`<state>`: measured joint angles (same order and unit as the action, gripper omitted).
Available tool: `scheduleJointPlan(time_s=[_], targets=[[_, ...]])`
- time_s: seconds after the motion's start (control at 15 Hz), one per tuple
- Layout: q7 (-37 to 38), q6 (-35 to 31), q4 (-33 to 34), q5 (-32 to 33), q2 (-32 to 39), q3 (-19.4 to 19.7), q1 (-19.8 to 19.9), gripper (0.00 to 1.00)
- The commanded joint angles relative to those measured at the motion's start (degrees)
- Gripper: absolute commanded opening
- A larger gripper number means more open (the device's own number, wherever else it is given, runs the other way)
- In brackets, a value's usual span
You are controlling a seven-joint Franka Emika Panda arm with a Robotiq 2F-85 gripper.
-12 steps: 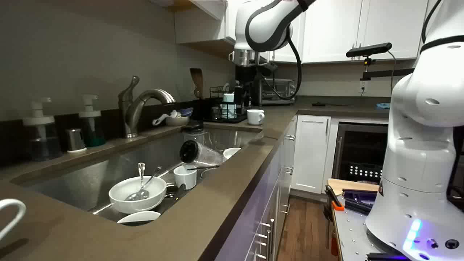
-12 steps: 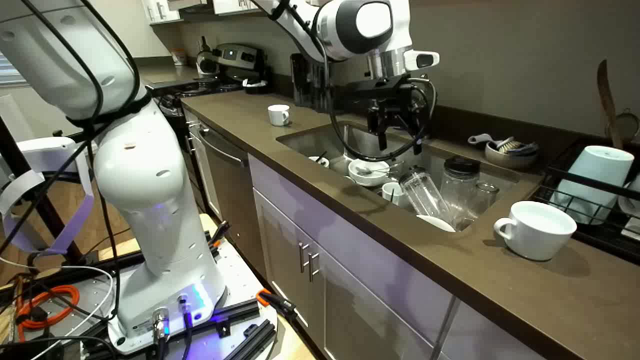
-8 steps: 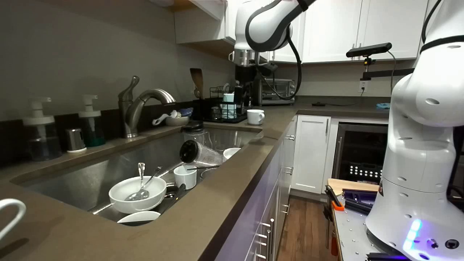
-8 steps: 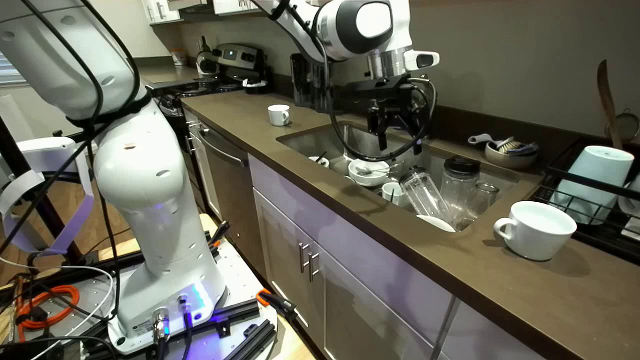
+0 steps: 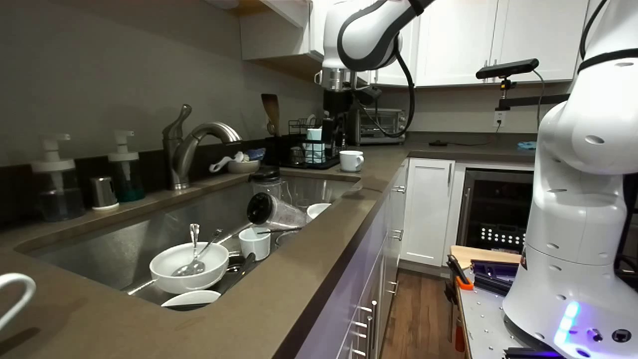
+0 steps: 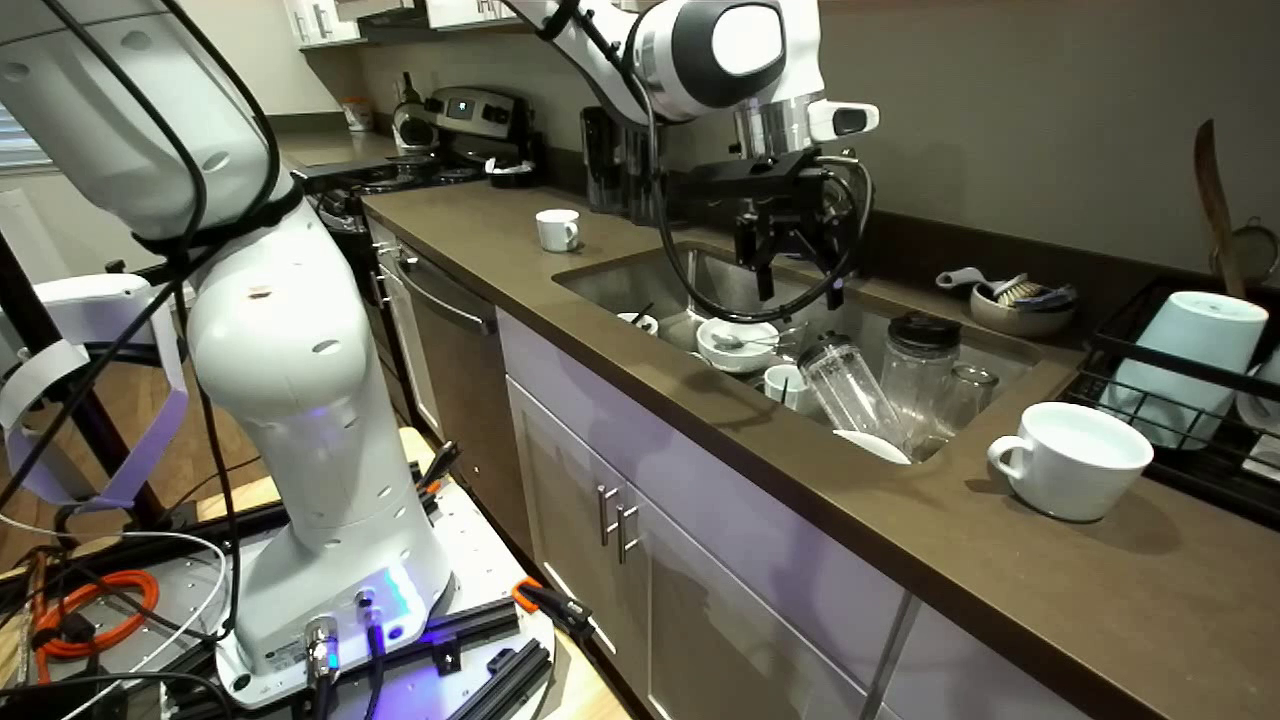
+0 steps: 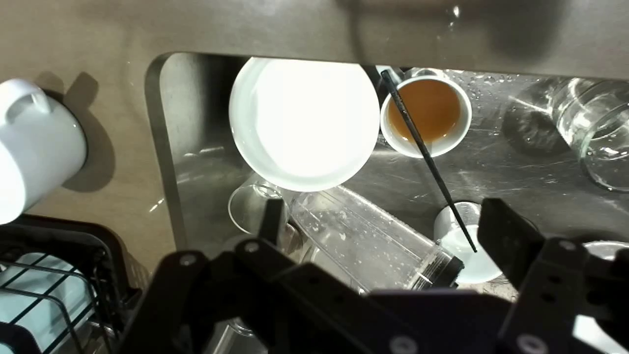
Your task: Empty the mug into the sink
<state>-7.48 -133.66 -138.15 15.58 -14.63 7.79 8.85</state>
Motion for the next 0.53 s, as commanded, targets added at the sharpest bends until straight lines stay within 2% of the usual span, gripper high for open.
scheduleJointPlan(time_s=[0.0, 0.47], targets=[[1.03, 0.87, 1.89, 0.12, 1.75, 0.08, 0.44, 1.0], [6.05, 5.7, 15.43, -1.72, 13.12, 4.09, 3.51, 1.0]])
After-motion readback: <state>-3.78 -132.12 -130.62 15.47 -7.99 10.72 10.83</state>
